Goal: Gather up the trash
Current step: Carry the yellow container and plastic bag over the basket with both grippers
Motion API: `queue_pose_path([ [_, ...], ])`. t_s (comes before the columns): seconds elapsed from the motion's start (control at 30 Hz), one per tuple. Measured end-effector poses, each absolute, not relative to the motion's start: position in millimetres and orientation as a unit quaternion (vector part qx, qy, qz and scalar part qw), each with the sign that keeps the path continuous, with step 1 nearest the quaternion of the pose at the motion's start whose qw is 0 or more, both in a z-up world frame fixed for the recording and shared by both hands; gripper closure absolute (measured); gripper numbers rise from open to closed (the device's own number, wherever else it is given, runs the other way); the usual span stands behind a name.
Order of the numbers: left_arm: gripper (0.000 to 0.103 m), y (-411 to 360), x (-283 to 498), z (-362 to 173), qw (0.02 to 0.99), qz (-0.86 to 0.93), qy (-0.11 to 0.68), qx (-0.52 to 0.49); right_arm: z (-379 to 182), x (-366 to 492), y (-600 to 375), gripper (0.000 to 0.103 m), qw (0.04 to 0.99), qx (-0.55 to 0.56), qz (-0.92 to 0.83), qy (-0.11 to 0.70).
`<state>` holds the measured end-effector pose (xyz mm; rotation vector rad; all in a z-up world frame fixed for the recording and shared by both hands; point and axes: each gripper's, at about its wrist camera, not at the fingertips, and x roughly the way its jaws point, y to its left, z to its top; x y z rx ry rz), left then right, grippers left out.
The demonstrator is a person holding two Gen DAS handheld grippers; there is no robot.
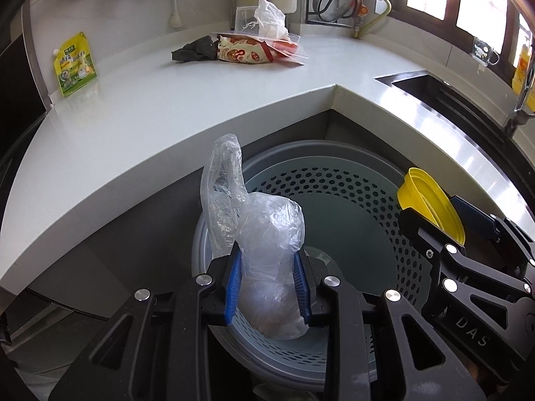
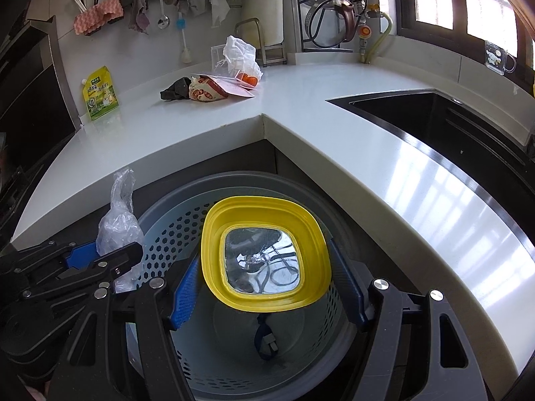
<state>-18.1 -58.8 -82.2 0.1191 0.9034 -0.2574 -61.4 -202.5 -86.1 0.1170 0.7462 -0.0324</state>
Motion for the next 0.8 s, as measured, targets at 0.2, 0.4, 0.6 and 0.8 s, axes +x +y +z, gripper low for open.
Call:
queue_pose_path([
  [0.2,0.073,-59,-14,-89,0.883,-0.128,0.448,0.053,-93,-58,-202,0.035,0.925,0.061,-0.01,0.376],
  [0.4,0.073,-60,-14,-92,0.88,-0.131,0.454,0.053,-99,-56,-203,0.035,0.919,0.064,-0.011,0.389],
  [0.6,0.073,-58,-13,-93,0.878,-0.132,0.457,0.05,-103,-54,-206,0.035,0.915,0.07,-0.007,0.398],
  [0.8,0.072,-59,-13,-93,0.878,-0.131,0.457,0.052,-105,-55,-207,0.035,0.913,0.071,-0.007,0.401],
])
